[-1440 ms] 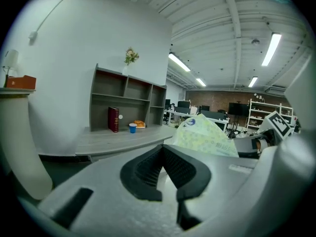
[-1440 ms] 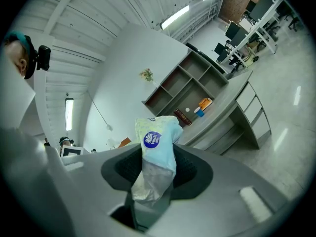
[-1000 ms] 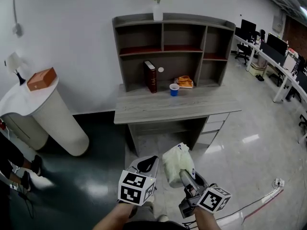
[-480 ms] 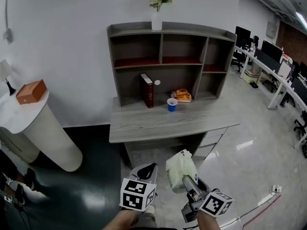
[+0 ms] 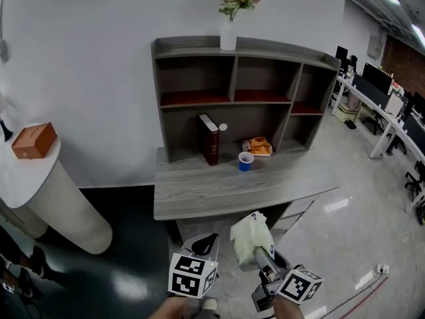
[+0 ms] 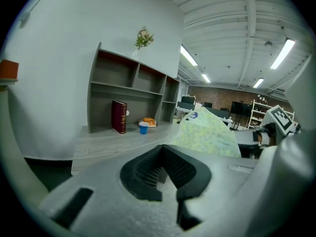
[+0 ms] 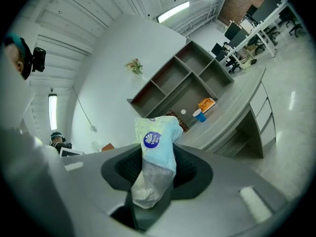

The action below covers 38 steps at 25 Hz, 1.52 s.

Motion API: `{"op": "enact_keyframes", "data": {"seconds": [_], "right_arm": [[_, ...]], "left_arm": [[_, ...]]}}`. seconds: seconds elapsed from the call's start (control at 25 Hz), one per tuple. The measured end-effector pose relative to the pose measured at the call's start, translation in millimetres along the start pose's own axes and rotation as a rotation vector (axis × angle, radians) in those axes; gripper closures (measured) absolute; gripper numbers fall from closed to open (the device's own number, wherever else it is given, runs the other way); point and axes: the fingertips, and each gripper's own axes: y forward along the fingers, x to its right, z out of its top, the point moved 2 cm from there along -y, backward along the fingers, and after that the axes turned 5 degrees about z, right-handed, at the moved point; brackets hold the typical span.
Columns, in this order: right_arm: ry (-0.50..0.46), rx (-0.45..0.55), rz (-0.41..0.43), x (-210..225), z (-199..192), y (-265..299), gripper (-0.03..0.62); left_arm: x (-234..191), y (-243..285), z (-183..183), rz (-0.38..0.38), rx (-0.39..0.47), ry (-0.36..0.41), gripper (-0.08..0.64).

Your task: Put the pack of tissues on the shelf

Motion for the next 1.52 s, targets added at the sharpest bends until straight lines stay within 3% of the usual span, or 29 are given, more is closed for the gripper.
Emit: {"op": "enact_keyframes", "data": {"seconds": [0.32,0.6,1.2,1.52], "right_arm": [[0.010,-0.012,-0.036,9,2,45,0.443],[0.029,-0.015,-0.032,23,15,70,0.443],[0.028,-0.048,0.150,58,97,143,0.443],[0.035,-0.081,0.243,68,128,173,0.443]], "left_arm": [[-40,23,2,-0.022,-0.039,-0.014,0.563],[-50,47,0,-0.027,-0.071,-0.029,0.563],[-66,123,70,0.102,-0.006,-0.022,0.563],[-77,138,95,0.189,0.016,-0.002,0.563]]}}
